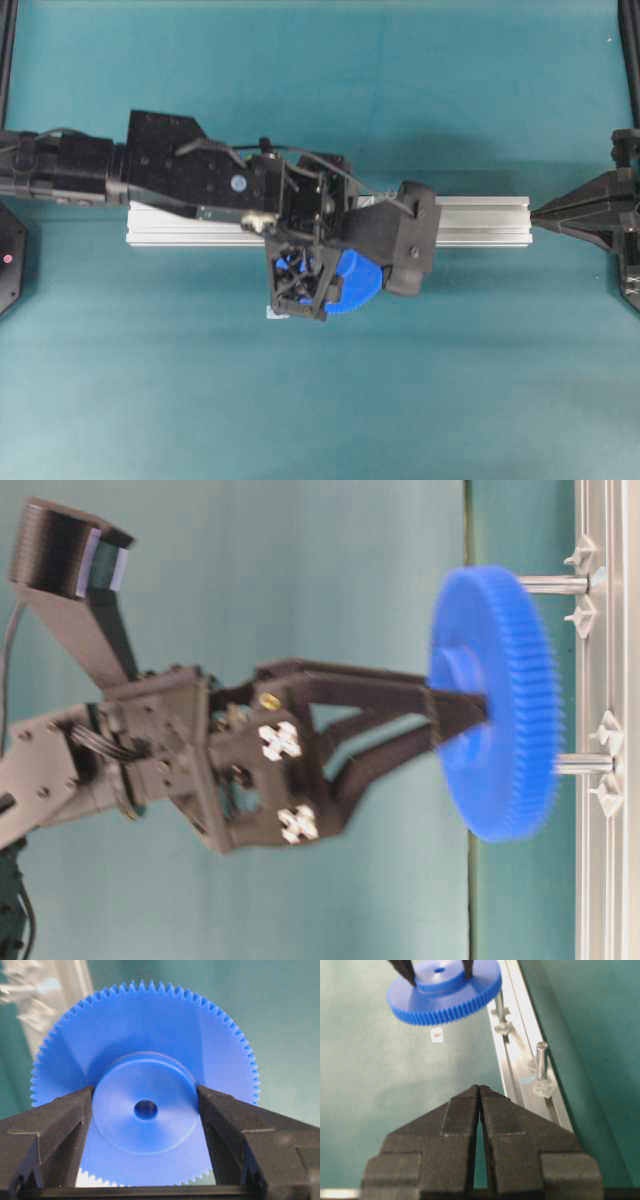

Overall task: Find the location of the shaft and insert the large gear.
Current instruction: 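Lift the blue gear with the left gripper and carry it over the rail, then align the gear's bore over the right metal shaft with the left gripper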

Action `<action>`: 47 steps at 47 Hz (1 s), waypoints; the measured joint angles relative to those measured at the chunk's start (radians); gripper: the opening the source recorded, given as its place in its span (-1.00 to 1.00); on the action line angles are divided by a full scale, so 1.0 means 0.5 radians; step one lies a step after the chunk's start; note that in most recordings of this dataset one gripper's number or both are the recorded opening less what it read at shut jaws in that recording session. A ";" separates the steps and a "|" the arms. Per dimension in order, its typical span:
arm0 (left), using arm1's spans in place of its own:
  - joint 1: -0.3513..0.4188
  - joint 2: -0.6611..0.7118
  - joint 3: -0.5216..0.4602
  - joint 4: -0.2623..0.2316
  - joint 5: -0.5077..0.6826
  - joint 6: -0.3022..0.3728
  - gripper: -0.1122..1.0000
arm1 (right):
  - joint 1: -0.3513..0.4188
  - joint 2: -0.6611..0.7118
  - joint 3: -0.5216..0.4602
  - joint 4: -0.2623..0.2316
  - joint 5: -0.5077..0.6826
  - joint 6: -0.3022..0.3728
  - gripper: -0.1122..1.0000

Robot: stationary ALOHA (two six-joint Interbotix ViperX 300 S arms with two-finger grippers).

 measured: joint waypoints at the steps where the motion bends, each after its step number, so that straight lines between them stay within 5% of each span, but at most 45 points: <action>1: 0.006 0.000 -0.009 0.000 -0.003 0.006 0.49 | 0.000 0.003 0.003 0.000 0.003 0.000 -0.70; 21: 0.141 0.135 -0.252 0.003 0.064 0.270 0.49 | 0.000 0.000 0.003 0.000 0.034 0.000 -0.70; 47: 0.221 0.399 -0.534 0.003 0.071 0.301 0.49 | -0.003 -0.009 0.012 -0.015 0.089 0.000 -0.70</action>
